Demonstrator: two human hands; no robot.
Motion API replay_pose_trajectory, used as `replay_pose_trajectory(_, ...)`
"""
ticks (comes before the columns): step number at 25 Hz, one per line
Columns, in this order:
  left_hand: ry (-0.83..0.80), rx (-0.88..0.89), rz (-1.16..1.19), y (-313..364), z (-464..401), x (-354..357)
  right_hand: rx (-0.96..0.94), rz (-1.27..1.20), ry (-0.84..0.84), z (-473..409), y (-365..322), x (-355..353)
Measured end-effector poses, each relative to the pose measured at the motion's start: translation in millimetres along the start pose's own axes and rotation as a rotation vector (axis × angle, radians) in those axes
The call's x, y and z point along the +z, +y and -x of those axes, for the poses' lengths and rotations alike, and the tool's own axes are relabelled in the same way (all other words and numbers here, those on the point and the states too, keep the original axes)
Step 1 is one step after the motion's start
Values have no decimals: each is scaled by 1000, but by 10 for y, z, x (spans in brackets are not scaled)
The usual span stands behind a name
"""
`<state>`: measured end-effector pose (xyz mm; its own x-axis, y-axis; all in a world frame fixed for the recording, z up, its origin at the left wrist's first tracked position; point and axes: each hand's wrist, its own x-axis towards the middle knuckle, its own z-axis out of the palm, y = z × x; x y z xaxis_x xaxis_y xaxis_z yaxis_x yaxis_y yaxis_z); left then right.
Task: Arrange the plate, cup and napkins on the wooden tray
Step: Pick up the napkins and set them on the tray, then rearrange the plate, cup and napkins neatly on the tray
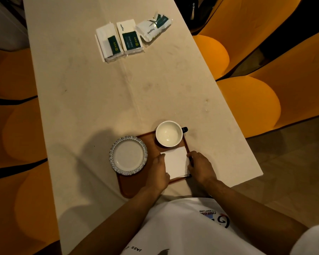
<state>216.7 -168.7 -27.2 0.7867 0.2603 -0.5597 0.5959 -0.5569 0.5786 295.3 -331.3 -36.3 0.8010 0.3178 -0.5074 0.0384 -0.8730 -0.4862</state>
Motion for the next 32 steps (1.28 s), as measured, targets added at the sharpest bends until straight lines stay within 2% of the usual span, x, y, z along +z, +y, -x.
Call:
replay_pose_trajectory(5, -1, 4, 21, -10, 20, 1, -1, 17, 13, 31, -36, -10)
replay_pose_trajectory(8, 39, 19, 122, -82, 68, -50, -63, 11, 56, 32, -146, 11)
replay_pose_trajectory(10, 125, 0, 135, -203, 115, -158, -89, -12, 32, 0, -334, 66)
replay_pose_trajectory(14, 398, -88, 123, -591, 182, -533, -225, -7, -72, -91, -838, 224)
replay_pose_trajectory(18, 581, -258, 181, -1008, 187, -914, -321, 22, -142, -225, -1279, 385)
replay_pose_trajectory(22, 506, -440, 250, -1307, 138, -1055, -290, 147, -152, -380, -1516, 509)
replay_pose_trajectory(28, 479, -398, 418, -1325, 160, -1010, -293, 155, -155, -440, -1533, 569)
replay_pose_trajectory(32, 491, -413, 442, -1300, 154, -982, -283, 127, -142, -448, -1554, 567)
